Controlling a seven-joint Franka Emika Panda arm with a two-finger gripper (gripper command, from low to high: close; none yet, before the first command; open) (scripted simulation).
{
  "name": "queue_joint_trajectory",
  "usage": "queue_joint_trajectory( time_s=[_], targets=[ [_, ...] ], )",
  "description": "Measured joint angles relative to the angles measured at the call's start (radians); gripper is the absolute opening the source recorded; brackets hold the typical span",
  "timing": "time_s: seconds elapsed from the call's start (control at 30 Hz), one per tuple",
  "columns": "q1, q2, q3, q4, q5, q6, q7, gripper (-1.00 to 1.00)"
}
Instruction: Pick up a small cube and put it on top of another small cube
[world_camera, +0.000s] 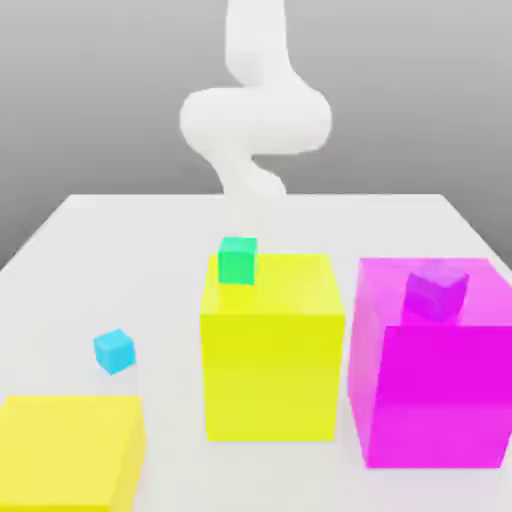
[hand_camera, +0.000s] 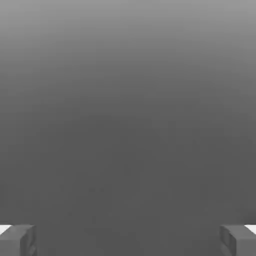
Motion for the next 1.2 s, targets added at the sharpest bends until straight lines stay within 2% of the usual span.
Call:
queue_joint_trajectory(
  time_s=[0.33, 0.77, 0.93, 1.03, 1.2],
  targets=[
    [-0.185, 0.225, -0.041, -0.198, -0.114, 0.176, 0.088, 0.00],
    [-0.397, 0.505, -0.185, -0.451, -0.182, 0.406, 0.138, 0.00],
    [-0.448, 0.608, -0.261, -0.551, -0.146, 0.499, 0.112, 0.00],
    [-0.456, 0.668, -0.306, -0.607, -0.075, 0.555, 0.062, 0.00],
    [-0.440, 0.761, -0.297, -0.600, 0.051, 0.627, -0.014, 0.00]
  ],
)
